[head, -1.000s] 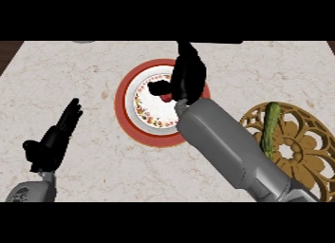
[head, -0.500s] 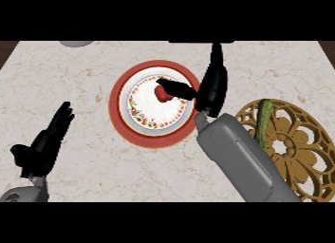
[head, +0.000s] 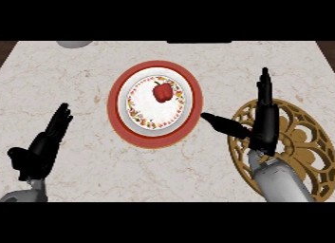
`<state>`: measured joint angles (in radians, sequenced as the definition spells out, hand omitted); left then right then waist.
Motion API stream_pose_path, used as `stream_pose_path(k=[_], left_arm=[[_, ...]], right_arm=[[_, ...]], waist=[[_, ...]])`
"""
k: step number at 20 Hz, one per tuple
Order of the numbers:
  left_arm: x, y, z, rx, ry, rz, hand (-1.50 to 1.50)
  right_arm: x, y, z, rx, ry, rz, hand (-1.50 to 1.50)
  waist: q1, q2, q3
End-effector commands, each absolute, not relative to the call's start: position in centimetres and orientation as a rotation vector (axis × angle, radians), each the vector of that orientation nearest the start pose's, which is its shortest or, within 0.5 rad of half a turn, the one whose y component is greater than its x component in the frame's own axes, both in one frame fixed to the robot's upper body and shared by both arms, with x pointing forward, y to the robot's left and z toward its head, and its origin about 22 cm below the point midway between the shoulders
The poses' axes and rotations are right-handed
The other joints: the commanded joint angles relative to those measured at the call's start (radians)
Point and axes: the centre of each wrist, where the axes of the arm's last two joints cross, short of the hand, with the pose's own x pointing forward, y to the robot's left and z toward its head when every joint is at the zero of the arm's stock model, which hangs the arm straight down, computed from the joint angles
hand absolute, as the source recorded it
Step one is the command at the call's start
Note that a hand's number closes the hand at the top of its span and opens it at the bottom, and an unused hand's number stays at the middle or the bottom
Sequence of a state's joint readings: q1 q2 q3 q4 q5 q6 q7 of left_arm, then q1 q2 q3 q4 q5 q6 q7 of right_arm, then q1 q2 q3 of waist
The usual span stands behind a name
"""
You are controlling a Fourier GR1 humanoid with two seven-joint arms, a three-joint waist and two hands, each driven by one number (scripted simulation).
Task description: Pick the bell pepper from the placemat and place it in the plate
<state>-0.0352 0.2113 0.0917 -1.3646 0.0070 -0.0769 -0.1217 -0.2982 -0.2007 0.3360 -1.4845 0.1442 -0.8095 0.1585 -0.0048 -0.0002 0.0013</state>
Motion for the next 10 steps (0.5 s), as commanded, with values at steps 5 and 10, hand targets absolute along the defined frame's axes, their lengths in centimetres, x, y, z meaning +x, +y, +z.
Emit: stream_pose_path(k=[5,10], left_arm=[[26.0,29.2,-3.0,0.163,-1.529,-0.147,0.00],[24.3,28.5,-2.5,0.137,-1.521,-0.138,0.00]], right_arm=[[24.9,-22.5,1.2,-0.522,-1.728,-0.026,-1.50],[27.1,-24.0,-1.6,-0.530,-1.737,-0.017,-1.50]], waist=[[0.001,0.000,-0.001],[0.007,0.000,-0.001]])
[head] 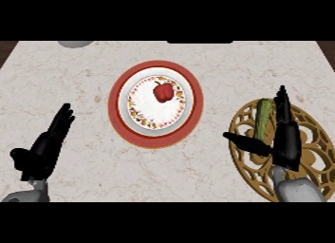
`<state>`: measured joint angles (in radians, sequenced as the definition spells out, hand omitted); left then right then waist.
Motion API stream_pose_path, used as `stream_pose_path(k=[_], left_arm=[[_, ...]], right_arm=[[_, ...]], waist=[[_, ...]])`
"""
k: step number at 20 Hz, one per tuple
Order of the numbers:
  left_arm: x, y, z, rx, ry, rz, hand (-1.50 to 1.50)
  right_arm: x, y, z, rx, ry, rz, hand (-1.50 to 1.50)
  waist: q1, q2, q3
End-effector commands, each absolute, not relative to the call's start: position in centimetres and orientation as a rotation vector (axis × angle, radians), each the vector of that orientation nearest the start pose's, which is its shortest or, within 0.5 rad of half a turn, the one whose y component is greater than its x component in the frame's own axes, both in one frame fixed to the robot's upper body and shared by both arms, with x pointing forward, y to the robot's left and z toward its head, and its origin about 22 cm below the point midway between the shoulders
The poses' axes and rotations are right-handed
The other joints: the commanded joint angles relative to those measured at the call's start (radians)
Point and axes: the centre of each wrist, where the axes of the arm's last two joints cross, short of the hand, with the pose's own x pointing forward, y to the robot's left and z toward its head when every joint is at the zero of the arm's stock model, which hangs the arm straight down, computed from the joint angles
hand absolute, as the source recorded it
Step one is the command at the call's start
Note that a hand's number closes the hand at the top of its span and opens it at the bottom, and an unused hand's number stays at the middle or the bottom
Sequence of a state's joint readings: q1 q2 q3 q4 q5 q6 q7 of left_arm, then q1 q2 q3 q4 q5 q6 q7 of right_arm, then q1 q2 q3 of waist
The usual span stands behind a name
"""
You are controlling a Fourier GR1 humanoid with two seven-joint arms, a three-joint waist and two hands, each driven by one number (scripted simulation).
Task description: Pick the bell pepper from the placemat and place it in the plate
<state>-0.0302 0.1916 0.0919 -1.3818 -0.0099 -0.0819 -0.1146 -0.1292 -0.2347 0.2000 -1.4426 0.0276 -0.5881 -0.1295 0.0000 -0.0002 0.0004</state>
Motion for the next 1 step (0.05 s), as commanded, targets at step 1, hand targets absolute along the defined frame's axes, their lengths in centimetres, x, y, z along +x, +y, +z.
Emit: stream_pose_path(k=[1], left_arm=[[26.51,30.59,-1.61,0.140,-1.520,-0.125,0.00]], right_arm=[[26.32,-24.81,-1.32,-0.561,-1.730,-0.035,-1.50]], waist=[[-0.001,0.000,0.000]])
